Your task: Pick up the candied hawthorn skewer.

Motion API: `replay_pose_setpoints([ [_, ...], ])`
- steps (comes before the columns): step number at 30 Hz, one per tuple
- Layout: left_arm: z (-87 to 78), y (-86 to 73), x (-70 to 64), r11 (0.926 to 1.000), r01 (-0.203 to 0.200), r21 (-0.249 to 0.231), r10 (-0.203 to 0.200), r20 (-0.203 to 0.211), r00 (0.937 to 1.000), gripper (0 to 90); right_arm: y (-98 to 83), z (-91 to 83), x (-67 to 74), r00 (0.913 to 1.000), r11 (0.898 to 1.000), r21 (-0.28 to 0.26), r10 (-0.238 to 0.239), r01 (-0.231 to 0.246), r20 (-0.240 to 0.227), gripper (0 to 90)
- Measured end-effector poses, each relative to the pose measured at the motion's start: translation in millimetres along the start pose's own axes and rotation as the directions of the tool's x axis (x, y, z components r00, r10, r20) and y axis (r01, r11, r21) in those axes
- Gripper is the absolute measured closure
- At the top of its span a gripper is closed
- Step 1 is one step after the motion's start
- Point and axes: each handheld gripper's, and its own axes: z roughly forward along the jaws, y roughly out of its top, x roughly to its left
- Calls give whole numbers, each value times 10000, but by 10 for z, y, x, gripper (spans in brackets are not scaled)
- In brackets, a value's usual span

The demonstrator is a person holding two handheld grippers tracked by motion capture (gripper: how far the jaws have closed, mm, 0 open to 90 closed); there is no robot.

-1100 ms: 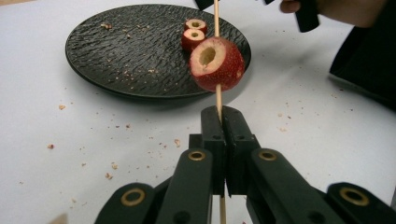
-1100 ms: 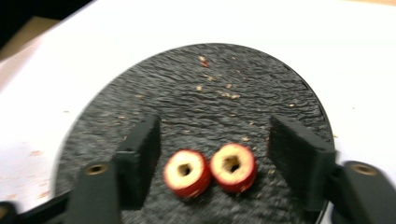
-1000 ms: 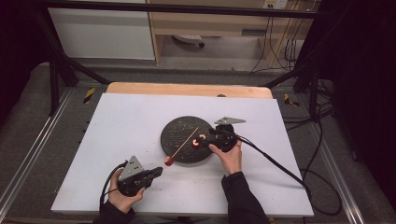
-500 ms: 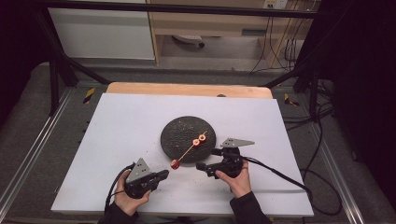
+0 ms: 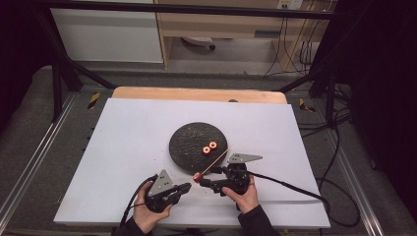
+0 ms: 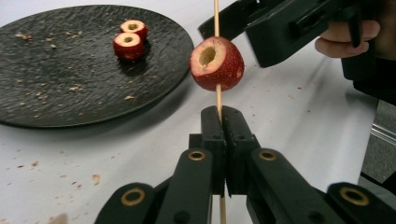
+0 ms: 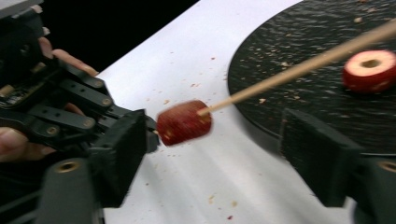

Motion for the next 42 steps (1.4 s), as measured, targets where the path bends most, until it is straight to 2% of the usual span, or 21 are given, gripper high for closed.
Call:
replay_pose_setpoints([
  [7,27,-1,-43,10000,-88,-9,88,141,9999,881,-41,43,1,9988,9999,167,53,-45,-482,446],
  [15,45,-5,-62,9999,-118,-17,119,246,9996,881,-53,47,7,9956,9993,358,127,-94,-929,586],
  [23,29,-10,-58,9999,-162,-15,162,284,9995,881,-36,21,5,9962,9990,434,129,-91,-866,593],
  [29,-13,-17,-47,9998,-186,-103,189,355,9992,881,38,-72,10,9986,9997,198,-152,162,-506,594],
  [42,-112,-61,15,9994,-250,-259,258,295,9992,882,264,-297,-107,9999,9985,-526,-145,148,64,597],
])
